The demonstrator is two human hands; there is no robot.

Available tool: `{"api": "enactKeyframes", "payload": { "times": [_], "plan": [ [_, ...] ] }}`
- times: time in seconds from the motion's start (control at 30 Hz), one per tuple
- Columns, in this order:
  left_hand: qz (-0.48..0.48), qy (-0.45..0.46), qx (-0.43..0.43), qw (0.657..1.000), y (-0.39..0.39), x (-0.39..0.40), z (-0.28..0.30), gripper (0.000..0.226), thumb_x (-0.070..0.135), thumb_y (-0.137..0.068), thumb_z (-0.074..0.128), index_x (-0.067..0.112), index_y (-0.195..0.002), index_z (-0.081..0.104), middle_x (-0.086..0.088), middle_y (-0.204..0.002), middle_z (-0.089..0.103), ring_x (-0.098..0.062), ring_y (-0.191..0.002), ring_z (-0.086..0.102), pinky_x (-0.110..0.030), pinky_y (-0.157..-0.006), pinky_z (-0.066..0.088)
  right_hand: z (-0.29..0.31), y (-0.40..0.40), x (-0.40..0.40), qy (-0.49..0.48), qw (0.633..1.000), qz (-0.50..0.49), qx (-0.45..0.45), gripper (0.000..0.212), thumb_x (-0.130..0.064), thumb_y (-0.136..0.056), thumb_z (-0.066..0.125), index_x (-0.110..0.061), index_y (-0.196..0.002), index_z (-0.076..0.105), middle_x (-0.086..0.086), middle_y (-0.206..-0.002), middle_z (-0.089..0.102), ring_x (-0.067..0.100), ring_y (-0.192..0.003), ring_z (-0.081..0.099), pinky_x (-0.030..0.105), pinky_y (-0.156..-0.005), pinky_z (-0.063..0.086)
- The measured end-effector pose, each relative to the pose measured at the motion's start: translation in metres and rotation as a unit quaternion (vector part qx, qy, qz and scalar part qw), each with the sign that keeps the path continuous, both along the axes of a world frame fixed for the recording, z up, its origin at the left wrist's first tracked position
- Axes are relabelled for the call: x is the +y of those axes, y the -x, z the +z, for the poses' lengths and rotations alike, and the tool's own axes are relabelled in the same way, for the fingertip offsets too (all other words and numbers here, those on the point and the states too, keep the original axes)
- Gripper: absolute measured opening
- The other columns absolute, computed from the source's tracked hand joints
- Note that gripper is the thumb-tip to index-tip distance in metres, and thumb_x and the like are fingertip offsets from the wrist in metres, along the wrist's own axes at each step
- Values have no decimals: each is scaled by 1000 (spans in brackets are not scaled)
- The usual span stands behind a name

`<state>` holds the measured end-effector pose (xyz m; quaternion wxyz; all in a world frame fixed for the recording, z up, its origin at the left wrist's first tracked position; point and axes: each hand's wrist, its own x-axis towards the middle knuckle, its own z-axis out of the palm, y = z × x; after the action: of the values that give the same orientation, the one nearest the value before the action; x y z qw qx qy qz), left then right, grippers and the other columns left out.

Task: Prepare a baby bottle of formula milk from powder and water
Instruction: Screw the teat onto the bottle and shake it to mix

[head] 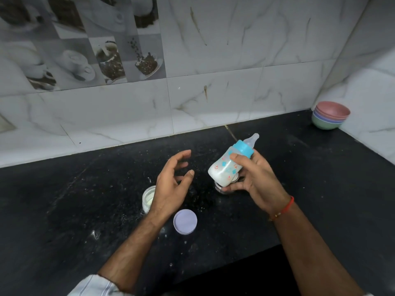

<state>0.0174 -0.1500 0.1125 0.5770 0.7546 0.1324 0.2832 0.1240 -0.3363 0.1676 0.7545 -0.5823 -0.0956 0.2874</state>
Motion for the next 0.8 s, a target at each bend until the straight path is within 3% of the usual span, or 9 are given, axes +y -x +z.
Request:
{"api": "enactKeyframes", "payload": {
  "times": [0.1, 0.2, 0.27, 0.37, 0.47, 0.57, 0.63, 0.7, 0.8],
  "plan": [
    [4, 0, -1, 1000, 1, 2, 0, 51, -1, -95, 67, 30, -135, 59, 14, -140, 62, -8, -121, 63, -13, -81, 53, 18, 5, 2, 3, 984, -96, -148, 48, -32, -82, 82, -16, -119, 57, 8, -107, 71, 27, -90, 73, 37, -53, 60],
    [6, -3, 0, 1000, 1, 3, 0, 50, 0, -95, 67, 29, -136, 59, 16, -139, 62, -6, -122, 62, -15, -83, 53, 25, 14, 5, -58, 900, -277, -332, 52, -28, -80, 86, -24, -115, 49, -5, -102, 67, 10, -94, 72, 29, -76, 60],
    [7, -7, 1, 1000, 1, 3, 1, 50, 1, -96, 67, 30, -136, 59, 17, -138, 62, -4, -122, 62, -15, -84, 53, 8, 10, 9, 57, 859, -288, -420, 58, -24, -81, 86, -24, -119, 42, -9, -104, 61, 1, -96, 67, 14, -84, 51],
    [-1, -12, 8, 1000, 1, 0, 2, 51, 3, -96, 67, 32, -137, 58, 18, -138, 62, -2, -122, 62, -17, -86, 55, -23, 2, 16, 313, 888, -89, -325, 52, -48, -82, 80, -26, -116, 47, -3, -104, 65, 20, -99, 70, 28, -79, 53],
    [5, -31, 1, 1000, 2, 1, 2, 51, 4, -96, 68, 31, -138, 58, 16, -139, 62, -4, -123, 62, -18, -88, 55, -9, 5, 15, 205, 897, -180, -349, 56, -48, -82, 80, -20, -121, 50, -2, -106, 69, 15, -95, 71, 36, -84, 59],
    [7, -13, 2, 1000, 2, 2, 1, 50, 1, -96, 67, 29, -137, 59, 12, -138, 63, -5, -121, 63, -15, -85, 54, 15, 12, 11, 51, 847, -316, -425, 52, -36, -83, 82, -21, -118, 46, -10, -103, 66, -4, -92, 67, 17, -83, 54],
    [5, -11, 0, 1000, 1, -1, 4, 50, 1, -96, 67, 30, -136, 60, 11, -137, 64, -4, -121, 63, -14, -84, 54, 6, 1, 10, 131, 847, -272, -437, 56, -40, -82, 83, -25, -120, 45, -9, -103, 65, -3, -94, 66, 20, -85, 53],
    [-2, -9, -2, 1000, 0, -2, 5, 50, 1, -96, 67, 30, -136, 60, 13, -137, 64, -3, -121, 63, -15, -84, 54, -17, -7, 12, 288, 869, -120, -384, 59, -54, -80, 79, -25, -120, 47, -4, -106, 67, 15, -99, 69, 37, -86, 58],
    [2, -18, -8, 1000, 3, -1, 6, 48, 3, -96, 67, 28, -137, 60, 14, -138, 63, -3, -122, 62, -17, -87, 55, -34, -5, 7, 264, 896, -136, -331, 53, -50, -79, 81, -26, -113, 50, -5, -102, 67, 17, -93, 69, 46, -83, 60]
  ]
}}
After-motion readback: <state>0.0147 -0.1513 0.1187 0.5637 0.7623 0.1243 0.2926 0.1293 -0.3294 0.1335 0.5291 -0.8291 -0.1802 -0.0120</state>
